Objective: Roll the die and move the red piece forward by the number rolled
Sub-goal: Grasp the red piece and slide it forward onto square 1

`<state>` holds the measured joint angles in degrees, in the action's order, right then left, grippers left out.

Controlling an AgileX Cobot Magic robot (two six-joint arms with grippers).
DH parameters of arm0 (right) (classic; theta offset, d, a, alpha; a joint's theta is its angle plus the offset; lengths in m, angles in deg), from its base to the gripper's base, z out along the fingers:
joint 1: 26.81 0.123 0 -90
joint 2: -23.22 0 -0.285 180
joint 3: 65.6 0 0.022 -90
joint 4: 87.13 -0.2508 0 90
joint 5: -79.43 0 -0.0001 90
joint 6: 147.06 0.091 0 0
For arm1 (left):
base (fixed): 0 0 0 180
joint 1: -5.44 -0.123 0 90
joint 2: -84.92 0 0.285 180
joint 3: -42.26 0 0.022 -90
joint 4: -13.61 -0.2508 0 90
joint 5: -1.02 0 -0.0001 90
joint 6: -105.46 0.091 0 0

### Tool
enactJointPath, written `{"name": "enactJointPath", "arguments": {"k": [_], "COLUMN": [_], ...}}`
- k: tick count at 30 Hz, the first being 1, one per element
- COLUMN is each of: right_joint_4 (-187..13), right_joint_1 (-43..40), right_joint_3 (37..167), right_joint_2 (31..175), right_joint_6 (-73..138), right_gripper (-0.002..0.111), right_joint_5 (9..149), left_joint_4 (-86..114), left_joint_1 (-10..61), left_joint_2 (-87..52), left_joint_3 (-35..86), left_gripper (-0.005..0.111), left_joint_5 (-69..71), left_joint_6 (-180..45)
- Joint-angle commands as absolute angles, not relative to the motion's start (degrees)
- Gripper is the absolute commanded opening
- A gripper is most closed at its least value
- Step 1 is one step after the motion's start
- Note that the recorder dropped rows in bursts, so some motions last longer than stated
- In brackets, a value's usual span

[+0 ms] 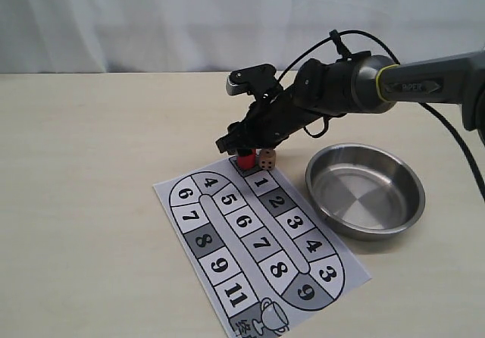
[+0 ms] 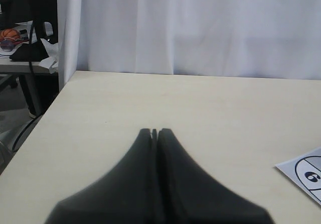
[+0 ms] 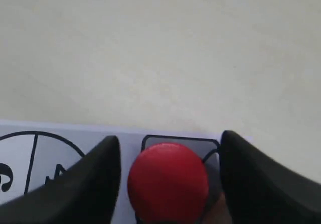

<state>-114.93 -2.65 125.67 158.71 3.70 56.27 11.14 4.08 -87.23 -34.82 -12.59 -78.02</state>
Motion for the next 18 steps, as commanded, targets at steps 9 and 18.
{"name": "enactJointPath", "arguments": {"k": [9, 18], "right_joint_4": [-114.74, -112.04], "right_joint_1": [-2.97, -2.97], "right_joint_3": [126.15, 126.40], "right_joint_2": [158.27, 153.80], "right_joint_6": [3.89, 3.79], "right_gripper": [0.004, 0.004], "right_joint_5": [54.01, 47.12], "left_joint_4": [11.18, 11.18], "left_joint_1": [4.09, 4.09], "left_joint_2": [-87.30, -87.30], "left_joint_3": [-34.95, -34.95], "left_gripper": [0.000, 0.000], "left_joint_5": [-12.39, -11.90], "left_joint_6": [-78.23, -78.23]}}
